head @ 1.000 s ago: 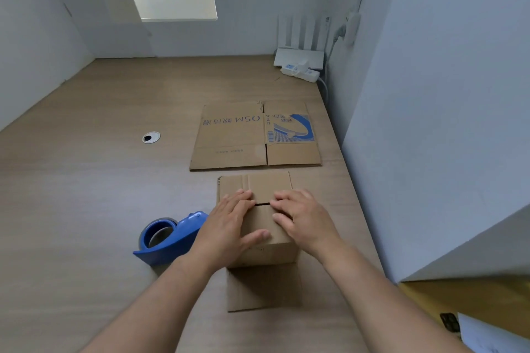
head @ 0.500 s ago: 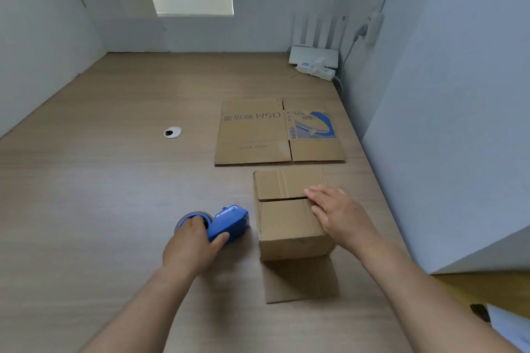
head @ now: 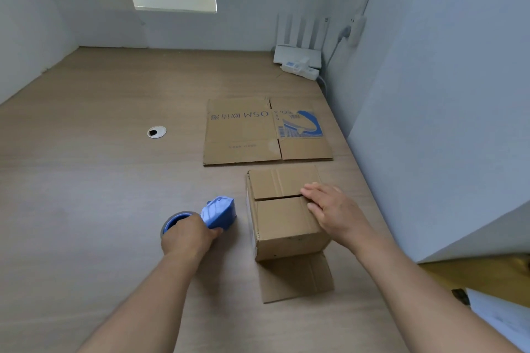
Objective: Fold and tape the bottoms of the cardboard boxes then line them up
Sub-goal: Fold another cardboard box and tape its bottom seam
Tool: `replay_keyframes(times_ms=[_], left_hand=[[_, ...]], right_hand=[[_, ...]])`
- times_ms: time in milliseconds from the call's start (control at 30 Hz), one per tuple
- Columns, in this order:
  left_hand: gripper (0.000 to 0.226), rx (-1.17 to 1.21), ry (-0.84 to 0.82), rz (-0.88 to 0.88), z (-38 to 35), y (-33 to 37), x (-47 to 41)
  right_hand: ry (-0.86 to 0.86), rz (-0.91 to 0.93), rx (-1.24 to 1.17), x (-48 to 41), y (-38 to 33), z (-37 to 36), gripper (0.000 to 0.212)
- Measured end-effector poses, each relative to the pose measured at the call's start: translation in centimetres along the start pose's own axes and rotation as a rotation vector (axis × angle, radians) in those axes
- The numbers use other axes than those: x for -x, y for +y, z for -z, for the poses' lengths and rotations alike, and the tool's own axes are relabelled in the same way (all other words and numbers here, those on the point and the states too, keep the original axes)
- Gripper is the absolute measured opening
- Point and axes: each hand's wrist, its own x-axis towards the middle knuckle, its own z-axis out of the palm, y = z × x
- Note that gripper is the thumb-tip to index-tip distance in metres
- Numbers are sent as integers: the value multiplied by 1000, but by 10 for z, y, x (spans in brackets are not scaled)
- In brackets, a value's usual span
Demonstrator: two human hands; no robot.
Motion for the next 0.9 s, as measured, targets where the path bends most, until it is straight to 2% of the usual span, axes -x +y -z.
replay_keyframes(times_ms=[67,133,233,300,433,500,633,800,900], left_hand=[[42,108,40,-5,10,-3,3],[40,231,150,-42,29,-3,11],[36,392,295,-205,71,14,34],[36,420,263,-337,92,33,50],[42,120,-26,-500,99,70,70],[46,-54,-121,-531,91,83,71],[44,-240,-129,-542,82,97,68],[48,-295,-107,-541,78,102,68],[50,-301,-102,-536,78,101,68]], right_hand=[[4,11,1,1,1,0,42],[9,24,8,0,4,-1,42],[41,40,-12,0,5,-1,42],[42,50,-30,2,4,1,42],[42,64,-166,2,9,4,36],[21,41,-272,3,14,6,44],[-86,-31,-512,4,25,17,68],[-204,-56,-948,-2,35,34,65],[-174,-60,-1045,-9,36,38,62]])
